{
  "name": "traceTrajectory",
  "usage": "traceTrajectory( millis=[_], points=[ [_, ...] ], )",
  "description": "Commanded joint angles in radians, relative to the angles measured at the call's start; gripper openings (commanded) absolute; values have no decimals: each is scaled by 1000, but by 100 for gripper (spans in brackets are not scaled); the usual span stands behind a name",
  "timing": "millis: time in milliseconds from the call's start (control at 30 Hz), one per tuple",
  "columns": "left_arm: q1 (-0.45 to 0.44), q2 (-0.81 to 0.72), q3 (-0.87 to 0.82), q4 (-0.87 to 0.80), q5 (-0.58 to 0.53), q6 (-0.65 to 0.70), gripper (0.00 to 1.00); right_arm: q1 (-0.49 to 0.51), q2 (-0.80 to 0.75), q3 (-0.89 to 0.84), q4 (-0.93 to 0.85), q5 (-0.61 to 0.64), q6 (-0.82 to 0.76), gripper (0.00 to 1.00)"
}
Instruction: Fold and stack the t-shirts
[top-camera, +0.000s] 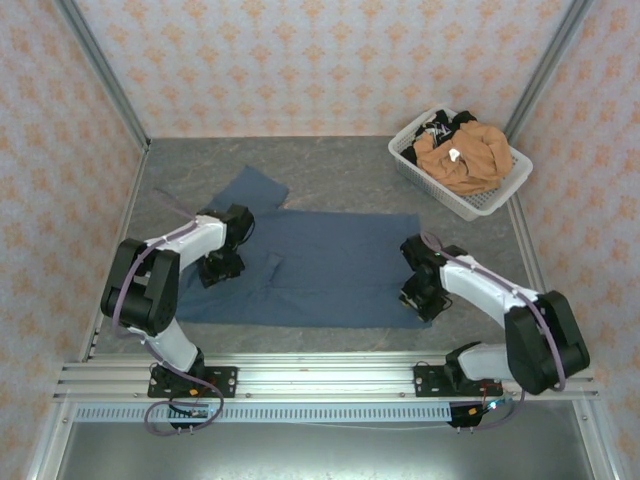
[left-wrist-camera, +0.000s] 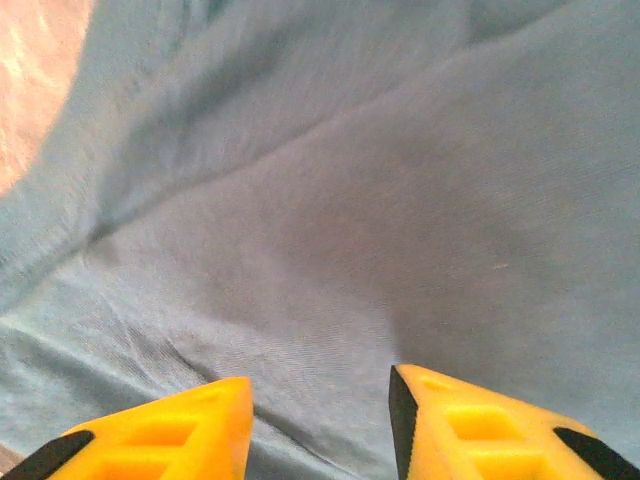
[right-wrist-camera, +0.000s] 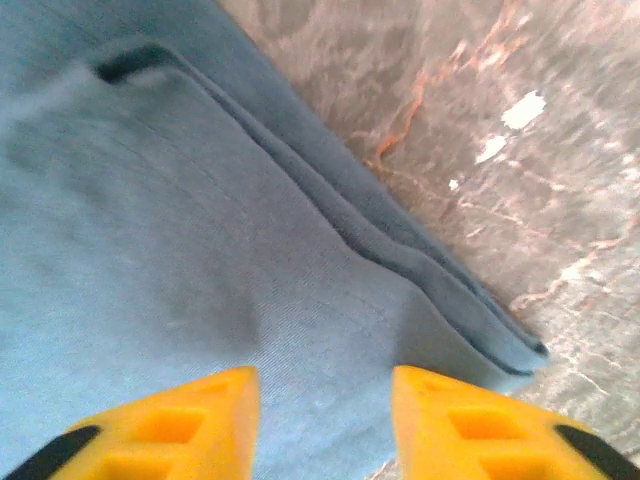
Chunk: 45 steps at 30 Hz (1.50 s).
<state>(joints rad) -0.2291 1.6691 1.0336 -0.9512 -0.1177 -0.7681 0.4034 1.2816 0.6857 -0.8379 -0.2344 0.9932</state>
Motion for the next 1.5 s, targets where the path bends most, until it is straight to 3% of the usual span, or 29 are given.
traceTrajectory(
  millis=[0,100,333,500,600,767,1100,1367,1433,1467],
  points=[
    [5,-33,194,-52,-59,29,47,2,-78,107,0,118,-59,48],
    [7,67,396,-46,-44,49,52,-4,-65,183,102,151,-179,54],
    [45,342,779,47,-83,81,54,-98,55,331,353,25,-382,57],
    [73,535,1009,111,-114,117,54,-151,182,476,339,-5,-424,57],
    [77,701,1223,68,-170,175,55,-166,235,535,318,-25,-424,57],
    [114,957,1580,-13,-158,178,58,-174,239,557,315,-44,-400,57],
    [142,1112,1649,139,-91,154,70,-174,186,503,315,-79,-364,57],
    [131,1191,1716,-66,14,119,69,-174,164,444,328,-77,-354,57],
    [124,1208,1717,-125,31,133,67,-174,172,440,336,-83,-351,57],
    [124,1214,1716,-165,29,134,61,-175,176,442,339,-83,-350,57]
  ],
)
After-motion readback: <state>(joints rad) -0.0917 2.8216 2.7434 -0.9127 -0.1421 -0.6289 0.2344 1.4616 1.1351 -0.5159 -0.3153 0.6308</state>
